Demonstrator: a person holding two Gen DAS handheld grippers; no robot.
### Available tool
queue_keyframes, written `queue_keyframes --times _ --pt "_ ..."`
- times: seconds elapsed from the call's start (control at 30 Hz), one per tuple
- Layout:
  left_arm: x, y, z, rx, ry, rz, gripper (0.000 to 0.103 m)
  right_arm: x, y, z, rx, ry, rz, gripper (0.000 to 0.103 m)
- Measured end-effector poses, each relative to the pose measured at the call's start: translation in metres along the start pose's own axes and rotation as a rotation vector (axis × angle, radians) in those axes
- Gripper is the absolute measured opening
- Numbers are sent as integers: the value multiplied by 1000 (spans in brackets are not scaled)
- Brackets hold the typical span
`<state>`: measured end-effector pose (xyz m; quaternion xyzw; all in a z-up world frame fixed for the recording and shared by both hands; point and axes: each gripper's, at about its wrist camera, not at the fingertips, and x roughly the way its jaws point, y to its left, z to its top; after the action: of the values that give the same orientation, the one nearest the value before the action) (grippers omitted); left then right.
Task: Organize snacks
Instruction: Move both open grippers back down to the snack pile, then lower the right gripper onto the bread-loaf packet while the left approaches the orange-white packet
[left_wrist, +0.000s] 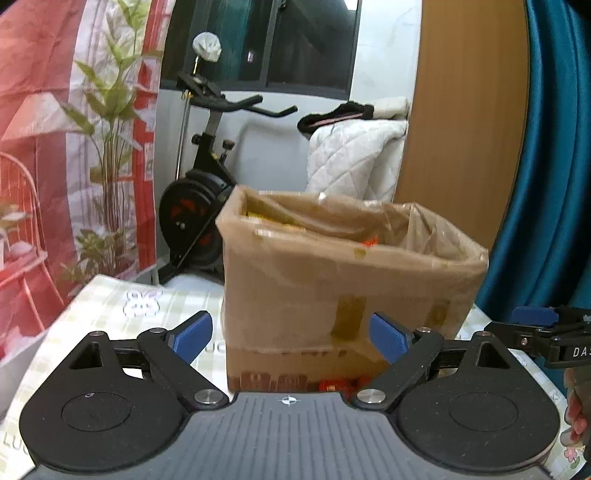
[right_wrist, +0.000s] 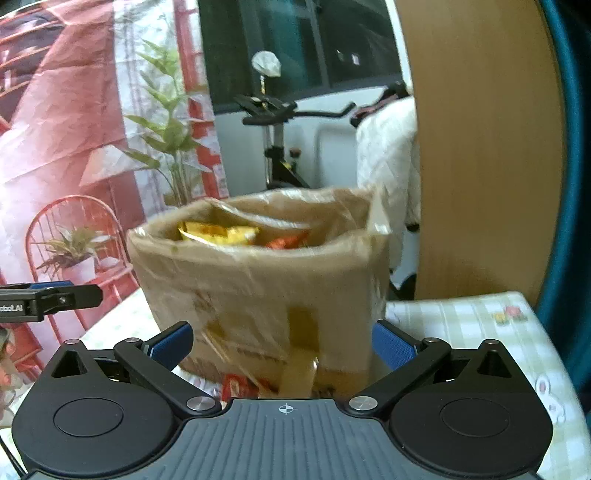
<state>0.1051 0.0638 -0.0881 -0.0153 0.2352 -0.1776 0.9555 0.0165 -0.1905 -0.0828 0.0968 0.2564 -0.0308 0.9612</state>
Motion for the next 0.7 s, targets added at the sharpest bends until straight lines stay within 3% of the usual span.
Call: queue_keyframes --times 0.4,0.7 --pt "15 -1 -44 -70 103 -19 92 13 -16 -52 34 82 -42 102" --pt "26 -2 -65 -85 168 -70 83 22 -33 -85 52 156 -59 98"
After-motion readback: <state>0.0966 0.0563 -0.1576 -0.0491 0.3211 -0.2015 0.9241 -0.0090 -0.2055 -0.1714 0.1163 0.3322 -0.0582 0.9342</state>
